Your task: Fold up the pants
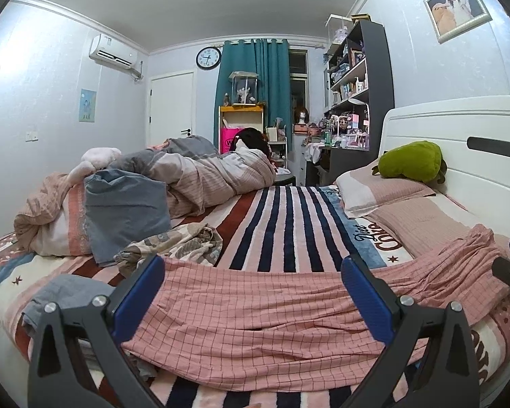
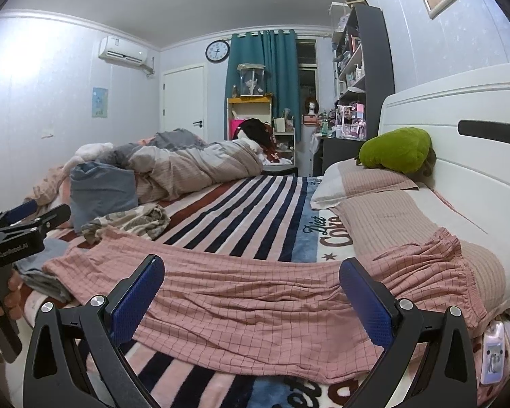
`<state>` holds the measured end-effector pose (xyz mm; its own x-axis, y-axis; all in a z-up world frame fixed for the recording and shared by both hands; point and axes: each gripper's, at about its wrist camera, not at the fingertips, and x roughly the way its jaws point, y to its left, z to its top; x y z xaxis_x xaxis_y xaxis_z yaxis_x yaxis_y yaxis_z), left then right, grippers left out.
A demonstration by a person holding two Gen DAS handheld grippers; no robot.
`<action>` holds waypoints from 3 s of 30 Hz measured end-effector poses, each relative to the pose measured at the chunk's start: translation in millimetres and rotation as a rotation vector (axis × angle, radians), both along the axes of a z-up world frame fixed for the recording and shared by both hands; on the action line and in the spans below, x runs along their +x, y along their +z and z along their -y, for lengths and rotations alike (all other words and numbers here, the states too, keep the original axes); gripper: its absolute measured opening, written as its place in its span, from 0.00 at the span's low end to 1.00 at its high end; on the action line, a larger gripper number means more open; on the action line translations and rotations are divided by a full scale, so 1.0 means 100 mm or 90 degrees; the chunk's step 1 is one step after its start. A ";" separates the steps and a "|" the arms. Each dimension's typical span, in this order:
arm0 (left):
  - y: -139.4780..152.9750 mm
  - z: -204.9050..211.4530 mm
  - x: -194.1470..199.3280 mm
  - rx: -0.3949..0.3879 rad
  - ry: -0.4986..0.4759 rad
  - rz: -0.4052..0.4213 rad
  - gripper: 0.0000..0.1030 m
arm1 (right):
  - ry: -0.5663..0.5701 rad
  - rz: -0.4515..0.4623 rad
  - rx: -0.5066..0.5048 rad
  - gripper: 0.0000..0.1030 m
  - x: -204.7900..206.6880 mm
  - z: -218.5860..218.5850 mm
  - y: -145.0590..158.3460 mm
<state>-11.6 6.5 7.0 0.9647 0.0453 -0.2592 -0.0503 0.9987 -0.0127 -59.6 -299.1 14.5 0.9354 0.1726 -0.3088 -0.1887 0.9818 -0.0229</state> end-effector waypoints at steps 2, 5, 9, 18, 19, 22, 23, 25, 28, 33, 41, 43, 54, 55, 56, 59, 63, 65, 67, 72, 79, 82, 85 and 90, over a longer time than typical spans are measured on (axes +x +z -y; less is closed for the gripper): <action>-0.02 -0.02 0.01 -0.003 -0.004 -0.002 0.99 | -0.001 0.001 0.000 1.00 0.00 0.00 0.01; -0.04 -0.05 0.02 -0.014 -0.007 -0.007 0.99 | 0.001 0.000 0.004 1.00 0.01 -0.01 0.01; -0.05 -0.05 0.02 -0.008 0.002 -0.006 0.99 | 0.001 -0.003 0.003 1.00 0.03 -0.03 -0.01; -0.05 -0.06 0.02 -0.007 0.003 -0.006 0.99 | 0.003 -0.003 0.005 1.00 0.03 -0.04 -0.02; -0.05 -0.06 0.02 -0.008 0.003 -0.006 0.99 | 0.005 -0.002 0.006 1.00 0.03 -0.02 -0.02; -0.04 -0.07 0.04 -0.006 0.003 -0.009 0.99 | 0.009 0.001 0.009 1.00 0.03 0.00 -0.03; -0.04 -0.07 0.04 -0.005 0.004 -0.011 0.99 | 0.007 0.000 0.011 1.00 0.03 -0.01 -0.03; -0.04 -0.07 0.05 -0.003 0.006 -0.011 0.99 | 0.009 0.000 0.015 1.00 0.03 -0.01 -0.03; -0.04 -0.07 0.07 -0.007 0.004 -0.016 0.99 | 0.007 0.000 0.019 1.00 0.03 0.03 -0.04; -0.07 -0.04 0.09 -0.005 0.002 -0.023 0.99 | 0.004 -0.003 0.029 1.00 0.05 0.10 -0.07; -0.13 -0.01 0.16 -0.002 -0.006 -0.047 0.99 | -0.028 0.010 0.029 1.00 0.01 0.22 -0.16; -0.16 -0.03 0.19 -0.001 -0.008 -0.057 0.99 | -0.030 0.000 0.036 1.00 0.02 0.25 -0.18; -0.91 -0.47 0.50 -0.077 -0.023 -0.222 0.99 | -0.070 -0.148 0.170 1.00 0.31 0.67 -0.70; -1.01 -0.55 0.53 -0.091 -0.025 -0.241 0.99 | -0.074 -0.165 0.170 1.00 0.34 0.69 -0.79; -1.12 -0.62 0.57 -0.104 -0.020 -0.263 0.99 | -0.079 -0.181 0.171 1.00 0.37 0.72 -0.88; -1.41 -0.78 0.66 -0.151 -0.022 -0.315 0.99 | -0.094 -0.233 0.184 0.98 0.46 0.80 -1.20; -1.71 -0.88 0.73 -0.211 -0.042 -0.363 0.99 | -0.099 -0.301 0.214 0.80 0.58 0.88 -1.55; -1.79 -0.92 0.76 -0.232 -0.049 -0.375 0.99 | -0.101 -0.320 0.241 0.80 0.61 0.92 -1.68; -1.86 -0.95 0.79 -0.250 -0.050 -0.378 0.99 | -0.116 -0.332 0.262 0.79 0.63 0.96 -1.78; -1.87 -0.96 0.87 -0.268 -0.051 -0.375 0.99 | -0.147 -0.335 0.282 0.72 0.68 1.01 -1.82; -1.86 -1.07 0.90 -0.295 -0.041 -0.359 0.83 | -0.214 -0.313 0.292 0.72 0.44 1.20 -1.74; -1.84 -1.09 0.95 -0.295 -0.033 -0.359 0.49 | -0.247 -0.300 0.293 0.72 0.43 1.30 -1.74; -1.82 -1.10 0.96 -0.311 -0.054 -0.363 0.24 | -0.243 -0.292 0.312 0.70 0.49 1.35 -1.78; -1.70 -1.10 0.87 -0.295 -0.073 -0.340 0.05 | -0.254 -0.272 0.337 0.26 0.55 1.46 -1.79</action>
<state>75.0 116.9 -163.0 0.6931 -0.2778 -0.6652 -0.0627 0.8960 -0.4396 -4.8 -444.6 -164.1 0.7768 0.0738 -0.6254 0.2927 0.8370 0.4623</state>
